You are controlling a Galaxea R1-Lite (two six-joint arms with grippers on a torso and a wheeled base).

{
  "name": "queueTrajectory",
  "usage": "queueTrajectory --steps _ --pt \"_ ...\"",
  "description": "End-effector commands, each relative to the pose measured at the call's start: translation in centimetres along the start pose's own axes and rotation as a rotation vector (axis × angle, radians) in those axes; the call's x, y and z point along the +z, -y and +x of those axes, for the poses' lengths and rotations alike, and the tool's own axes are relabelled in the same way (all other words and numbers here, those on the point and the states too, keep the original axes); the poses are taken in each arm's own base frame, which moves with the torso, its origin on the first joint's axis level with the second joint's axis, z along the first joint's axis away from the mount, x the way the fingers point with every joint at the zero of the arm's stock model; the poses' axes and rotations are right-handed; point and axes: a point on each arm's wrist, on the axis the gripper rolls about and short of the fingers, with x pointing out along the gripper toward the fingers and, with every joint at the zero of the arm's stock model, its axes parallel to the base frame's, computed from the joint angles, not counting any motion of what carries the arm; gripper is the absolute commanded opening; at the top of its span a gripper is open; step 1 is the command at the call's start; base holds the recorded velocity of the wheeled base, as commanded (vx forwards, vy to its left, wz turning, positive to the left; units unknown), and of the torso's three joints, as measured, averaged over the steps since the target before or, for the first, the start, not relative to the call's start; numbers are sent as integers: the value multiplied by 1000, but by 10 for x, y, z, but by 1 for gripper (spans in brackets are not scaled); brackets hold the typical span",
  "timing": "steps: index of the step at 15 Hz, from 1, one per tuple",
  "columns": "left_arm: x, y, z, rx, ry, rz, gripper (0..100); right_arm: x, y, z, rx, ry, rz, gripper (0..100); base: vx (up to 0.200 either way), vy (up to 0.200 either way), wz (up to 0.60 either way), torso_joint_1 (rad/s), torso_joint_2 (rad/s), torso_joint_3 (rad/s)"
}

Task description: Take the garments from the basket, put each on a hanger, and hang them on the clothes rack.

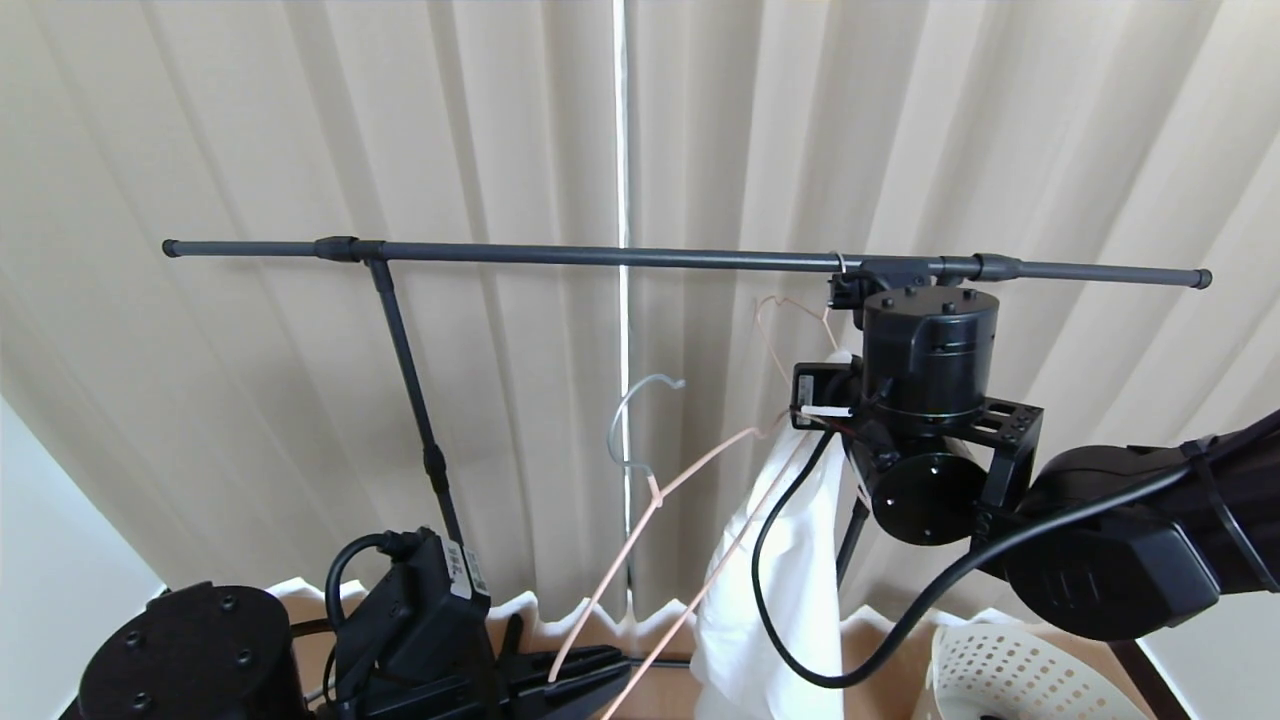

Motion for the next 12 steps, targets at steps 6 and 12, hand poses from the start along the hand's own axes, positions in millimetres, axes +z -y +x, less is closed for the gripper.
queueTrajectory --steps 6,12 --pt "-2 -2 2 4 6 -1 0 -12 -9 -17 56 -20 -39 0 0 0 0 0 0 0" --pt "-3 -3 1 11 1 -4 0 -19 -17 -32 105 -31 -65 0 0 0 0 0 0 0"
